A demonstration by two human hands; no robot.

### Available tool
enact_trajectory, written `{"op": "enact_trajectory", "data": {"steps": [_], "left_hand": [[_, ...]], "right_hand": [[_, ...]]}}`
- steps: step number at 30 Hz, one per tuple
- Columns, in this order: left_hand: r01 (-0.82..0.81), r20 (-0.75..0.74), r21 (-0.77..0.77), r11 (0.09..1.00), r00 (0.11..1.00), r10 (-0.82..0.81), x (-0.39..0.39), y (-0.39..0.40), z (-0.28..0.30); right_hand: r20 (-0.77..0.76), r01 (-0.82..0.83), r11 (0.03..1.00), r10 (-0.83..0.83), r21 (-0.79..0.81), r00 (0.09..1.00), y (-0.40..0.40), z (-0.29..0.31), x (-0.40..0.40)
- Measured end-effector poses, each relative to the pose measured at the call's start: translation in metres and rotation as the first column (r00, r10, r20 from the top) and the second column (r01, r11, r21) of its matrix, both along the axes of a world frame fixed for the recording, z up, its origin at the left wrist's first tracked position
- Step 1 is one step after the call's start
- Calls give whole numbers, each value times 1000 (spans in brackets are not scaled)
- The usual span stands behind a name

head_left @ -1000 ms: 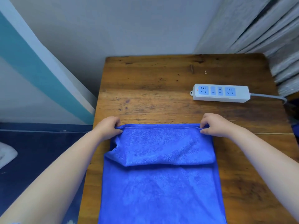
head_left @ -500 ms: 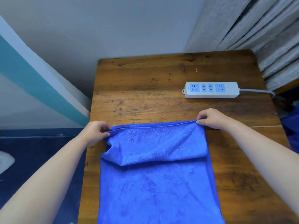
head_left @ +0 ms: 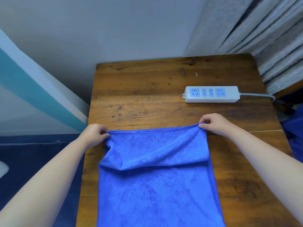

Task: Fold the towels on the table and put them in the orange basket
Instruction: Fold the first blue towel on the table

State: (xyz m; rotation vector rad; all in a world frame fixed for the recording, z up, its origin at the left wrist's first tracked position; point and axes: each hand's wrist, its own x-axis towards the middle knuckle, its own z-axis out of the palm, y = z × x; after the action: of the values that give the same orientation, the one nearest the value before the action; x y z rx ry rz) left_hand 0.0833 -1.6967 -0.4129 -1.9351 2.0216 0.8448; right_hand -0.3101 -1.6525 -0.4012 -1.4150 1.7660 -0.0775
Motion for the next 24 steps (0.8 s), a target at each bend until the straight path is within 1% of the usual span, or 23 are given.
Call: {"op": "enact_trajectory", "data": {"steps": [5,10,15,17,19,21,22,24], "left_hand": [[-122,-88,-21,992,989,120,-6,-2,-3],[-148,-123,8,989,981,148,-10,-6,-6],[-253,-194,25,967,948,253,-7,-9,-3],[-265,-221,24,964,939,264,-3,-7,2],[-204,-188,39,978,960,207,-1,-4,8],[-46,-88,53,998,995,51,-2,1,18],[33,-36,48,998,999,-31,-5,3,23],[116,62,55,992,991,-120,-11,4,37]], "right_hand": [[-38,-53,998,55,43,998,-6,0,3],[-50,-99,989,105,107,993,-13,6,2],[-87,-140,986,148,91,985,-16,9,2],[-89,-143,986,150,83,985,-15,14,2],[-87,-148,986,154,74,984,-13,20,1],[-100,-158,986,163,47,982,-6,28,5],[-118,-164,986,167,39,979,-4,31,6],[-164,-192,979,199,63,966,0,41,10]]}}
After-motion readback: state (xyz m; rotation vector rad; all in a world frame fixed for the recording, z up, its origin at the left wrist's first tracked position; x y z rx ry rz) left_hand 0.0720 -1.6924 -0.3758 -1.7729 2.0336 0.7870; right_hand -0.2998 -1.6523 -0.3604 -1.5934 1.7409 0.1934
